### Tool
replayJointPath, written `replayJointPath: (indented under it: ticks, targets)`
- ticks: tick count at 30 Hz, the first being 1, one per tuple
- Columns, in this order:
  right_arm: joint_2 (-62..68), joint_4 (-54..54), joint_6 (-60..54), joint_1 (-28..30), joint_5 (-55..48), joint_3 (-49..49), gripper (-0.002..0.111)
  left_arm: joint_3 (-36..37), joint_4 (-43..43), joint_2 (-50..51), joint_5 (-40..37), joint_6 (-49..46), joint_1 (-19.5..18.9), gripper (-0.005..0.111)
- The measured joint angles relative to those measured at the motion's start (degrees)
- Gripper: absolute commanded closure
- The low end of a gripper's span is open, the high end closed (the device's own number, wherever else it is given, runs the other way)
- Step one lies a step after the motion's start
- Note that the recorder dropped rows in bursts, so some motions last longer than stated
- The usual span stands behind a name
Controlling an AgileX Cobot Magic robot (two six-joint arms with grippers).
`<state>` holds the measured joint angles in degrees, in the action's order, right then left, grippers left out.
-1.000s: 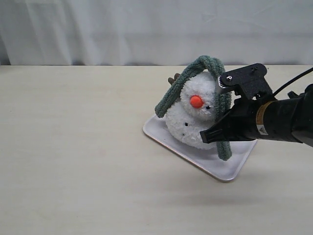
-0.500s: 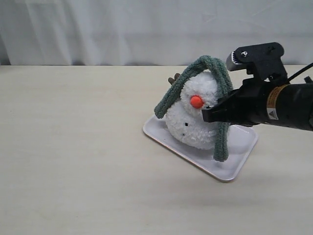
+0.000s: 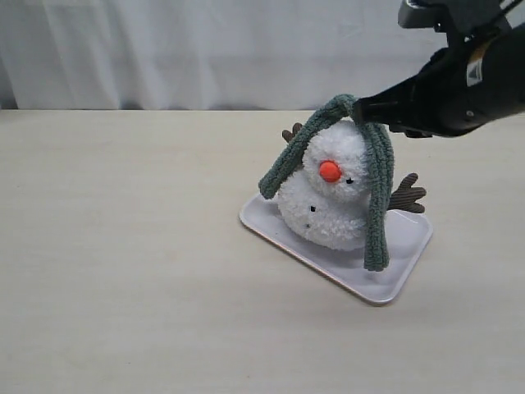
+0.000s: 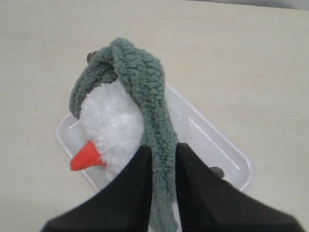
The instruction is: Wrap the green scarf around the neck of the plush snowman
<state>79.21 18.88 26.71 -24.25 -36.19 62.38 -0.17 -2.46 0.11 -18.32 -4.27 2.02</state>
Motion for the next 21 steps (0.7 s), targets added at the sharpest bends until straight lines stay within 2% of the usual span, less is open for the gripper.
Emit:
replayJointPath:
  ticks: [4, 5, 6, 8, 9, 11, 13, 15, 21]
  targets:
    - [4.3, -7.6, -9.1, 0.6, -7.0, 8.4, 0.087, 0.0, 0.0, 0.0, 0.0, 0.0, 0.0, 0.107]
    - [5.4, -8.1, -10.2, 0.6, -7.6, 10.1, 0.083, 0.0, 0.0, 0.0, 0.0, 0.0, 0.0, 0.107]
    - [6.5, -8.3, -10.9, 0.6, -8.1, 11.2, 0.072, 0.0, 0.0, 0.0, 0.0, 0.0, 0.0, 0.107]
    - [9.6, -8.6, -11.6, 0.7, -8.4, 14.6, 0.061, 0.0, 0.0, 0.0, 0.0, 0.0, 0.0, 0.107]
    - [11.8, -8.1, -11.9, 0.7, -8.4, 15.8, 0.060, 0.0, 0.0, 0.0, 0.0, 0.0, 0.0, 0.107]
    - [14.9, -6.3, -12.0, 0.7, -8.5, 16.7, 0.064, 0.0, 0.0, 0.0, 0.0, 0.0, 0.0, 0.107]
    - [17.8, -3.1, -12.0, 0.7, -8.3, 17.1, 0.081, 0.0, 0.0, 0.0, 0.0, 0.0, 0.0, 0.107]
    - [19.1, 0.1, -11.9, 0.7, -6.6, 17.1, 0.088, 0.0, 0.0, 0.0, 0.0, 0.0, 0.0, 0.107]
    - [19.5, 6.9, -10.9, 0.7, -2.4, 17.4, 0.090, 0.0, 0.0, 0.0, 0.0, 0.0, 0.0, 0.107]
